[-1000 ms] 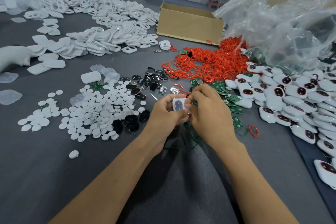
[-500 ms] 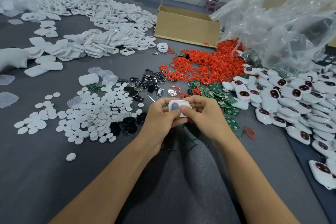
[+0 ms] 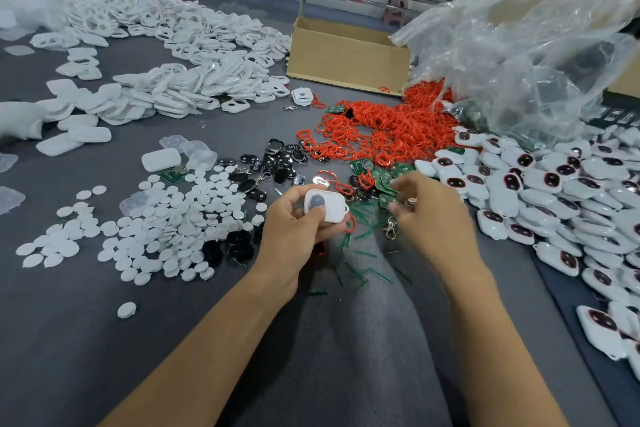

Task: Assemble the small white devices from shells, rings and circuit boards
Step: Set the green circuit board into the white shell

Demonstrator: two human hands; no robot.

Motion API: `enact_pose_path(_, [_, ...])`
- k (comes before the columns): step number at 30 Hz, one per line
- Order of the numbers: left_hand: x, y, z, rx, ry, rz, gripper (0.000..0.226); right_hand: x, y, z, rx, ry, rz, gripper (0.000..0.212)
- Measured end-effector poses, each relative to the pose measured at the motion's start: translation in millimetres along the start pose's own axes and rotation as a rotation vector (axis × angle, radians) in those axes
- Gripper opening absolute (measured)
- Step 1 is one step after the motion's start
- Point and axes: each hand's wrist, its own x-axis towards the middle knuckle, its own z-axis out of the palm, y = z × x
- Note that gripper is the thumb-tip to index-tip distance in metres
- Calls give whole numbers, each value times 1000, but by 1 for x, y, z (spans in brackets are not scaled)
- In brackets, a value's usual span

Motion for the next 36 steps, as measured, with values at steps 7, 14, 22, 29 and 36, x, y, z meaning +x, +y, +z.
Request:
enact_pose_path(7, [0, 3, -2, -61, -28, -70, 17, -3, 30, -36, -288, -324, 313, 26])
enact_pose_path(14, [0, 4, -2, -40, -55, -74, 19, -1, 34, -25, -211, -197, 249, 9])
enact_pose_path(22, [-1, 3, -3, -39, -71, -74, 19, 9, 45, -14, 2, -55, 184, 21])
enact_pose_path(29, [-1, 3, -3, -33, -66, -87, 20, 6, 37, -15, 615, -280, 236, 21])
enact_pose_path(36, [-1, 2, -1, -21, -73, -78, 27, 0, 21, -18, 825, -418, 35, 34])
